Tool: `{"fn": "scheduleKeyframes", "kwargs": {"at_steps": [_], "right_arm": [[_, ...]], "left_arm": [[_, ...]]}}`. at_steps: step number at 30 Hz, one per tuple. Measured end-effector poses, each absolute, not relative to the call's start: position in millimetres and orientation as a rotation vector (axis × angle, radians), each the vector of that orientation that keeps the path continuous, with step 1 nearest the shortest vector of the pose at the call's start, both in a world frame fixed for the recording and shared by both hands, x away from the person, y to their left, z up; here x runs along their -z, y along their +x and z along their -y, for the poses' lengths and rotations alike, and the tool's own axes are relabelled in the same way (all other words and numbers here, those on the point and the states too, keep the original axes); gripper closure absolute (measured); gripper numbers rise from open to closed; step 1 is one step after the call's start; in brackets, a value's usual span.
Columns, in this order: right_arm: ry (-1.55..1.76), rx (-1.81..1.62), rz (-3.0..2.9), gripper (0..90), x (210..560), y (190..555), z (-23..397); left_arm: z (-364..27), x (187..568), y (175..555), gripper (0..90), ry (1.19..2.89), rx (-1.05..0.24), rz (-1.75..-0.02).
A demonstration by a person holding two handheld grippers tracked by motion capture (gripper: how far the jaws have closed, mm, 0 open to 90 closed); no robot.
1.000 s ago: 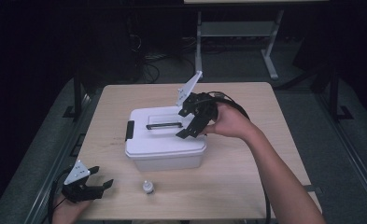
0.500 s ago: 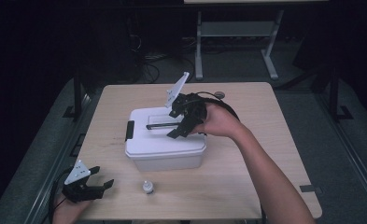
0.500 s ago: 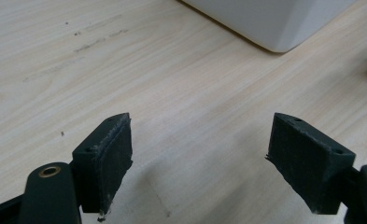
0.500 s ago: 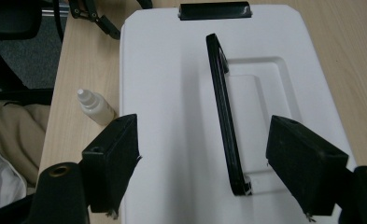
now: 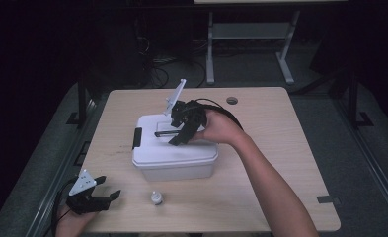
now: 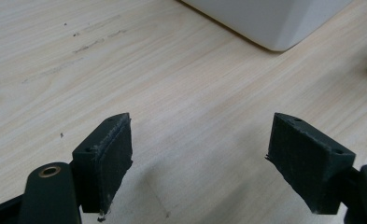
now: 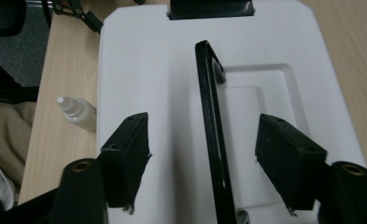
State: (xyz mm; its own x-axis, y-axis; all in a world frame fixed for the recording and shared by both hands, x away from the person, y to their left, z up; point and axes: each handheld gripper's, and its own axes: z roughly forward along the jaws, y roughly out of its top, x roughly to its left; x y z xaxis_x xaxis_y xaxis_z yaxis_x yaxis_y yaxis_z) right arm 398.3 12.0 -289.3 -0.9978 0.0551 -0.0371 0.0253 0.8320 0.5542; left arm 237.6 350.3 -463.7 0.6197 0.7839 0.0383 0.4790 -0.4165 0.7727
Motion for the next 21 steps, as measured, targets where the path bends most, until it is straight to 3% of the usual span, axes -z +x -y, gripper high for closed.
{"fn": "scheduleKeyframes", "kwargs": {"at_steps": [15,21], "right_arm": [[0.133,-0.889,-2.957,77.7,294,411,-15],[0.128,-0.878,-2.942,79.2,293,410,-13]], "left_arm": [[-350,463,239,22.1,2.089,-0.517,-0.988],[-351,463,238,22.0,2.092,-0.524,-0.978]]}}
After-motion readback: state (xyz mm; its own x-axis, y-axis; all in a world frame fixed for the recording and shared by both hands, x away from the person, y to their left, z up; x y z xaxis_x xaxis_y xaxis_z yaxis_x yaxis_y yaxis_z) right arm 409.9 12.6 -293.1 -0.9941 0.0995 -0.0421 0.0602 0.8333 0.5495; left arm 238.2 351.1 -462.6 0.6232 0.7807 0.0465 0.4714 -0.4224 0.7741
